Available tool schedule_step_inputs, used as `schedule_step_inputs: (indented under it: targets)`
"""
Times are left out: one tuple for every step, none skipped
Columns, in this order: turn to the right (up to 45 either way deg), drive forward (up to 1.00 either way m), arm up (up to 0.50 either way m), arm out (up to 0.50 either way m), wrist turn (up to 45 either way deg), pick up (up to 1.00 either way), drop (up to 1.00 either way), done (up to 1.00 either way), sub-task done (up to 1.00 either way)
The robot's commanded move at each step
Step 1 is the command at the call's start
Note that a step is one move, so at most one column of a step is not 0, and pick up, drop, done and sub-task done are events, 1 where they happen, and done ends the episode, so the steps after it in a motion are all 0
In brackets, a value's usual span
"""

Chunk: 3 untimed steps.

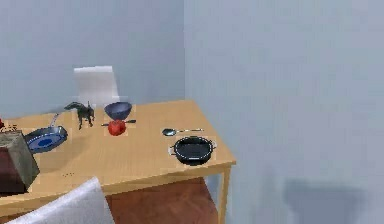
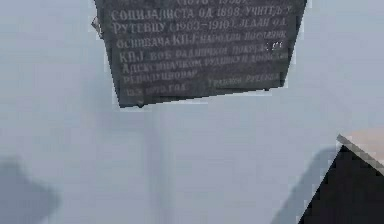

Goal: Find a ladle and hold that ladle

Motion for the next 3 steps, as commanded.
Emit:
schedule_step_inputs:
  targets:
    - [0.0,0.4,0.0,0.0,0.0,0.0,0.0,0.0,0.0]
    - [0.0,0.15,0.0,0.0,0.0,0.0,0.0,0.0,0.0]
    - [-45.0,0.0,0.0,0.0,0.0,0.0,0.0,0.0,0.0]
